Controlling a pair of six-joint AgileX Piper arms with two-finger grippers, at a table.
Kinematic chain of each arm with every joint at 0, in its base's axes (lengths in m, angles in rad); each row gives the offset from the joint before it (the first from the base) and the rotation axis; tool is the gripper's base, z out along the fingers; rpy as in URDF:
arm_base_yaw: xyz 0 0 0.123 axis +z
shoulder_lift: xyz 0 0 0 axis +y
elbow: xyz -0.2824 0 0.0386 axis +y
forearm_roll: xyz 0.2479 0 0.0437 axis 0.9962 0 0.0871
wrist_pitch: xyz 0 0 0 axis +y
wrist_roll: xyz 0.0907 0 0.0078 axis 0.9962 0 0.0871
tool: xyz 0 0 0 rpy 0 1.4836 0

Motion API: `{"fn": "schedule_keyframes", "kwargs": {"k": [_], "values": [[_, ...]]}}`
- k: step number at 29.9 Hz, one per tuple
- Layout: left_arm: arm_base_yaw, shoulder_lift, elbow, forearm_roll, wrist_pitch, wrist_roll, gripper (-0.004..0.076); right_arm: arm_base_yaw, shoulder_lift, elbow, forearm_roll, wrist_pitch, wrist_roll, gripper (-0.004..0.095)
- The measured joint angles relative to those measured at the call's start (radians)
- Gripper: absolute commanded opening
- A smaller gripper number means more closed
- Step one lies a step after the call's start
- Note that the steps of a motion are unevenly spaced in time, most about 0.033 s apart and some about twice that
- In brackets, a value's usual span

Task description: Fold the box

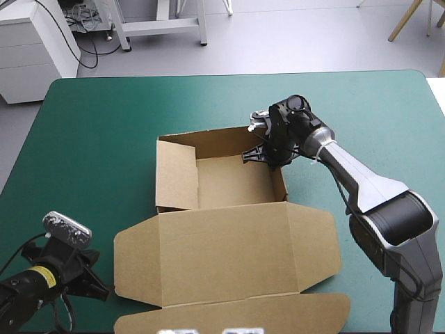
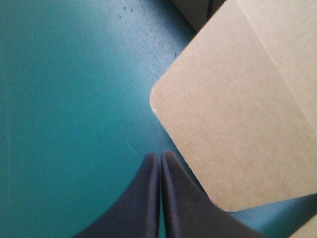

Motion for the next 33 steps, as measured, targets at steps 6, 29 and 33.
{"fn": "schedule_keyframes", "kwargs": {"k": [6, 29, 33], "values": [[0.000, -0.102, 0.114, 0.000, 0.005, -0.002, -0.0010, -0.011, -0.014, 0.000, -0.002, 0.000, -0.001, -0.0019], [0.000, -0.244, 0.186, 0.000, 0.050, -0.007, -0.0010, -0.847, -0.173, 0.000, -0.054, 0.023, -0.193, -0.0019], [0.000, -0.244, 0.186, 0.000, 0.050, -0.008, -0.0010, -0.976, -0.174, 0.001, -0.067, 0.026, -0.181, 0.0050]]}}
